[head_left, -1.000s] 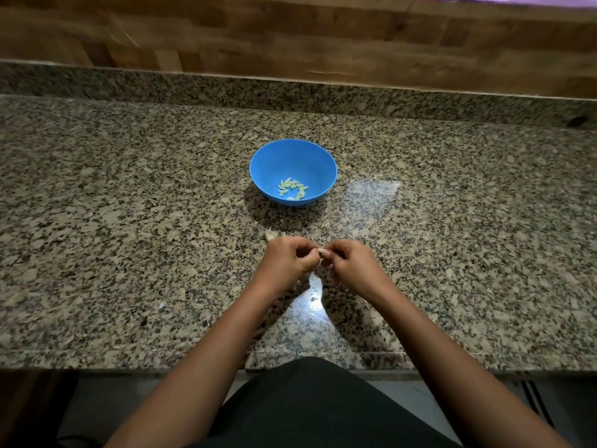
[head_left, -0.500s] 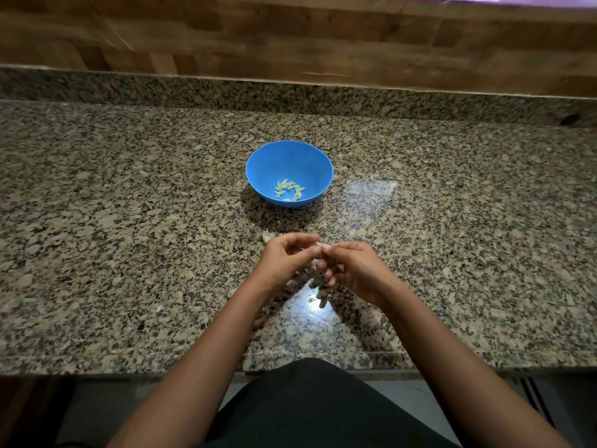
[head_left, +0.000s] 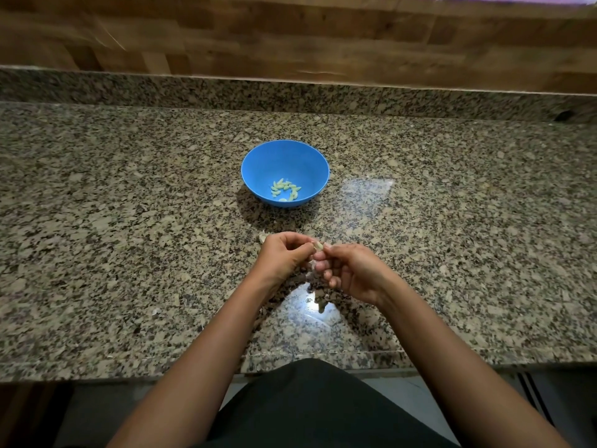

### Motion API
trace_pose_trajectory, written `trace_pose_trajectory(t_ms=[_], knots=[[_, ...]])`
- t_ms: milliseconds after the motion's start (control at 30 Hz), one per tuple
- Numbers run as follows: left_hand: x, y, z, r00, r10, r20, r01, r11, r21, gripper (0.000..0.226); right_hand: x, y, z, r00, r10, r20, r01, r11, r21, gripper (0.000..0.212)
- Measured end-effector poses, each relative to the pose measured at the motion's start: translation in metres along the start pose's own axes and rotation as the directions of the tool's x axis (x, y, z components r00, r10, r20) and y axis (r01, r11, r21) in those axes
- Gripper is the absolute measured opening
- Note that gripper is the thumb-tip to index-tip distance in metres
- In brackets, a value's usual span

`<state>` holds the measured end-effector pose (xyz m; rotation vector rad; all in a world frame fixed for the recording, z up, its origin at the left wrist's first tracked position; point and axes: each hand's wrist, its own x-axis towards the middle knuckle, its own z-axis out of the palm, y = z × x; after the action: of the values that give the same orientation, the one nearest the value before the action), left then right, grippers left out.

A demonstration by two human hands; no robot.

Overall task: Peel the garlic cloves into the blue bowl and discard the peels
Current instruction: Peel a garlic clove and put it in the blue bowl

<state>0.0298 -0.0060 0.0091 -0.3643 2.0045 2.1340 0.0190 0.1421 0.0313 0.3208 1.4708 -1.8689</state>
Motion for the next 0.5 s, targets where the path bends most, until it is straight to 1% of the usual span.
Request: trace_pose_trajectory(t_ms=[67,133,200,233,267,333,433,500], knots=[[0.003,-0.002,-0.001,1.0,-0.006,-0.022,0.008,0.999,0.052,0.002,0.002,0.002,-0.004,0.996,-0.05,-0.071,0.045,0.997,-0.059,0.023],[0.005,-0.005,-0.003,0.998,0.018,-0.056,-0.007,0.98,0.198,0.002,0.006,0.004,-0.01,0.973,-0.141,-0.181,0.107,0.977,-0.185,0.018],[0.004,-0.008,-0.003,0.994,0.091,-0.054,-0.059,0.898,0.435,0.003,0.013,0.003,-0.016,0.921,-0.247,-0.3,0.141,0.932,-0.335,0.015],[0.003,-0.01,-0.003,0.991,0.127,-0.043,-0.086,0.849,0.522,0.003,0.017,0.001,-0.018,0.886,-0.311,-0.345,0.148,0.894,-0.424,0.014],[0.002,-0.011,-0.003,0.989,0.146,-0.032,-0.102,0.815,0.571,0.004,0.022,-0.001,-0.02,0.849,-0.377,-0.37,0.149,0.843,-0.516,0.013],[0.001,-0.013,-0.002,0.988,0.149,-0.026,-0.102,0.78,0.618,0.007,0.032,-0.005,-0.02,0.805,-0.462,-0.371,0.142,0.759,-0.636,0.012],[0.0,-0.015,-0.002,0.985,0.17,-0.033,-0.104,0.734,0.671,0.008,0.039,-0.004,-0.02,0.801,-0.486,-0.351,0.11,0.695,-0.711,0.017],[-0.002,-0.017,-0.003,0.979,0.197,-0.056,-0.109,0.731,0.673,0.004,0.035,0.002,-0.018,0.779,-0.548,-0.305,0.11,0.597,-0.794,0.022]])
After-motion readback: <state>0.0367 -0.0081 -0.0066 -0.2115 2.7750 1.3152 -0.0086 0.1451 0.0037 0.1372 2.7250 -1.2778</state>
